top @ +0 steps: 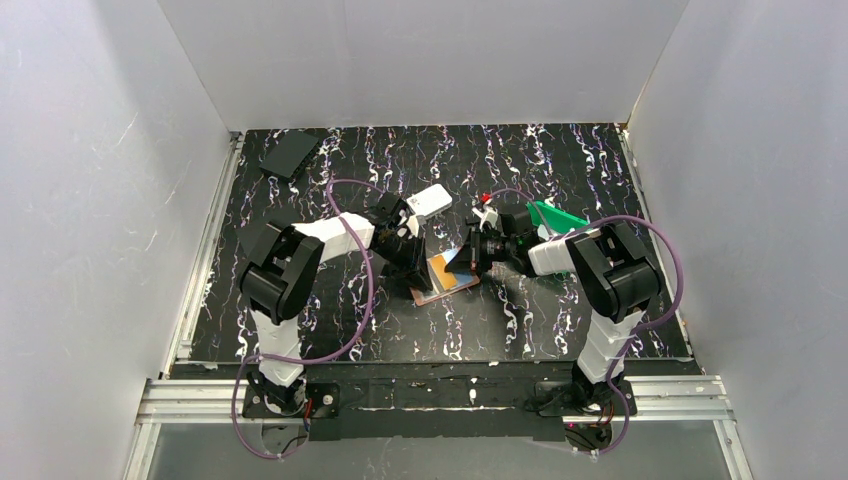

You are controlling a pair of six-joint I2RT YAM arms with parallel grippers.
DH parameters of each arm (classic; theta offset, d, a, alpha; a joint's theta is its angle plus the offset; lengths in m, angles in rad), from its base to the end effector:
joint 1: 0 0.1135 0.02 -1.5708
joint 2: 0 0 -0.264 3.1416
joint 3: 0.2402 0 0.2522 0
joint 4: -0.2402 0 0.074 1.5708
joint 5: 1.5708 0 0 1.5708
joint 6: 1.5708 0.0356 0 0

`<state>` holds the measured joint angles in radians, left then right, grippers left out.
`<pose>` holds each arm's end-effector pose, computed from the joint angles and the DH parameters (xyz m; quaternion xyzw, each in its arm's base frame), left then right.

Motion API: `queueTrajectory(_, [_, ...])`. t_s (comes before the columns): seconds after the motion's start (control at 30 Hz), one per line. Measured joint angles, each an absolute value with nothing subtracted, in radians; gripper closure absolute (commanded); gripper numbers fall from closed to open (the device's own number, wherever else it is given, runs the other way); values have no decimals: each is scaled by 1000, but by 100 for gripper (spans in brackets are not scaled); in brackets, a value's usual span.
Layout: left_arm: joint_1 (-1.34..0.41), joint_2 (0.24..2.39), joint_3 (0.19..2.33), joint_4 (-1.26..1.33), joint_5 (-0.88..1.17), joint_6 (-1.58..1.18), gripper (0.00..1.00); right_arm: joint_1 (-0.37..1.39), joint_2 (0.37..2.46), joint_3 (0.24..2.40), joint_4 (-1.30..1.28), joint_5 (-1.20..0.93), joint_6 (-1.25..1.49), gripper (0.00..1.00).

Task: Put the credit cards into the card holder
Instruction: Insert the credit card into the card holder.

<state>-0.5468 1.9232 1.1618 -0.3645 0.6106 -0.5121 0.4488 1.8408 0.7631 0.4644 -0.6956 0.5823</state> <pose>0.3091 -0.2120 0.1426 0.0824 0.9290 -0.3593 0.0335 0.2983 0.1690 0.1222 -0.1010 0.8430 0.4767 0.2277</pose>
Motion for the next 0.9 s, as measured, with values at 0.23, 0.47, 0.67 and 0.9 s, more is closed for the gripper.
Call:
queueTrajectory(0.23, [-511,1803,1098,-376,571,-529,62,456,1841,753,483,-694,625,99])
queueTrajectory(0.47, [-429,1748,1067,-383,519,-533,86,457,1841,753,482,-685,640,99])
queueTrajectory(0.67, [-430,1854,1065,-367,518,-534,94,459,1841,739,497,-673,664,99])
queueTrajectory(0.9, [-436,1879,1065,-352,562,-536,96,488,1841,735,521,-636,701,99])
